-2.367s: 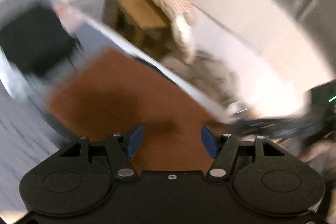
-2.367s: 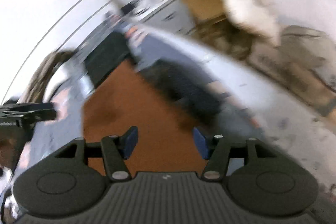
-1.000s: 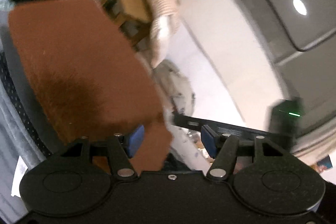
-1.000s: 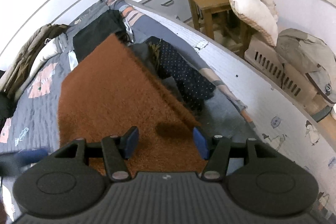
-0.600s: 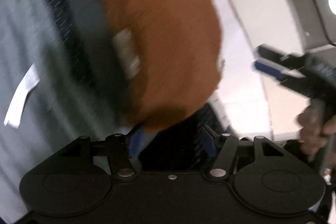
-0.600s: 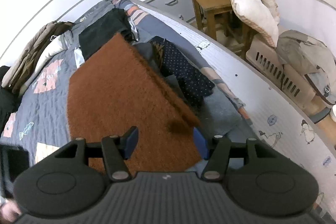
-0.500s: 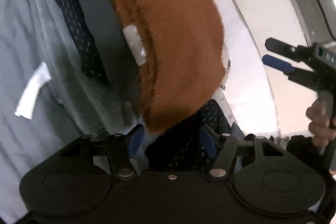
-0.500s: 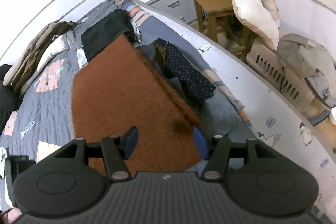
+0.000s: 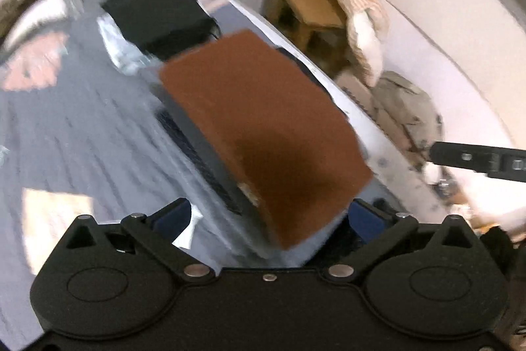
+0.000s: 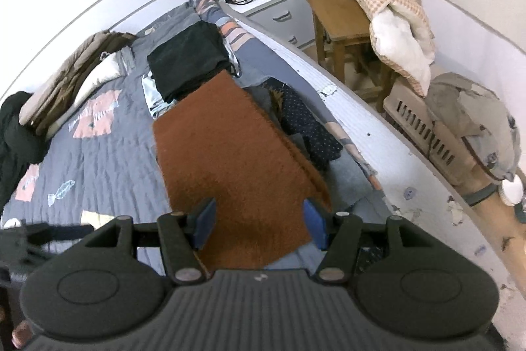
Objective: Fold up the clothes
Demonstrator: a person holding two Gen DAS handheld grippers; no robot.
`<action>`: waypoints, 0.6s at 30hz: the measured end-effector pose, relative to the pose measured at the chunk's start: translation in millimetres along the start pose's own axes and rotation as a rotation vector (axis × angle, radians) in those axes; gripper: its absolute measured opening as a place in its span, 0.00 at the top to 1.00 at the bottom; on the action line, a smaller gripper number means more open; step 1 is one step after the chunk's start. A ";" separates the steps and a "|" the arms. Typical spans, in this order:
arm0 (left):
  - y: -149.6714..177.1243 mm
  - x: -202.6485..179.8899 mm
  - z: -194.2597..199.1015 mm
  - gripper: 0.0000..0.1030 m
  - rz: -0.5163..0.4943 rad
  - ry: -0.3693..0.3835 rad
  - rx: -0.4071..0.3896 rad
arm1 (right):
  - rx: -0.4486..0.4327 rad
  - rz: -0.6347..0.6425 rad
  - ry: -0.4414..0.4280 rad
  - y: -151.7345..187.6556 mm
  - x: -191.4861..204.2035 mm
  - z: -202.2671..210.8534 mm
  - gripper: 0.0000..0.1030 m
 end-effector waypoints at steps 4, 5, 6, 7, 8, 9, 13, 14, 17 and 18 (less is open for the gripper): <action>0.4 -3.9 24.0 0.00 0.021 -0.035 0.009 | 0.013 0.011 0.024 -3.9 15.0 22.6 0.43; 0.0 -2.5 30.5 0.00 0.023 -0.037 0.014 | 0.016 0.013 0.031 -4.9 18.8 28.3 0.42; 1.4 -1.7 35.0 0.00 0.025 -0.044 0.025 | 0.019 0.016 0.037 -5.8 22.5 33.9 0.40; 3.2 -1.7 38.5 0.00 0.030 -0.057 0.031 | 0.019 0.016 0.055 -6.0 24.6 38.7 0.39; 5.0 -1.6 42.1 0.00 0.035 -0.071 0.037 | 0.020 0.017 0.073 -6.1 26.6 43.4 0.39; 6.6 -1.7 45.8 0.00 0.038 -0.085 0.043 | 0.027 0.013 0.074 -5.4 28.3 47.1 0.39; 8.6 -6.5 66.3 0.00 0.017 -0.129 0.047 | 0.057 -0.012 0.056 -1.5 34.6 60.5 0.39; 10.3 -6.5 71.5 0.00 0.020 -0.138 0.046 | 0.064 -0.004 0.058 -0.6 36.7 63.4 0.39; 12.7 -8.4 82.3 0.00 0.007 -0.137 0.047 | 0.084 0.022 0.066 2.4 43.8 71.3 0.39; 13.9 -8.6 84.4 0.00 0.003 -0.133 0.049 | 0.086 0.029 0.062 3.3 45.0 73.6 0.39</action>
Point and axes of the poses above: each gripper's, at about its wrist camera, not at the fingertips, and z roughly against the way its jaws point, x to its left, y to its underside, the point moved 3 cm from there along -z, roughly the way its jaws point, and after that the axes turned 12 degrees about -y, right-handed, at the moved point
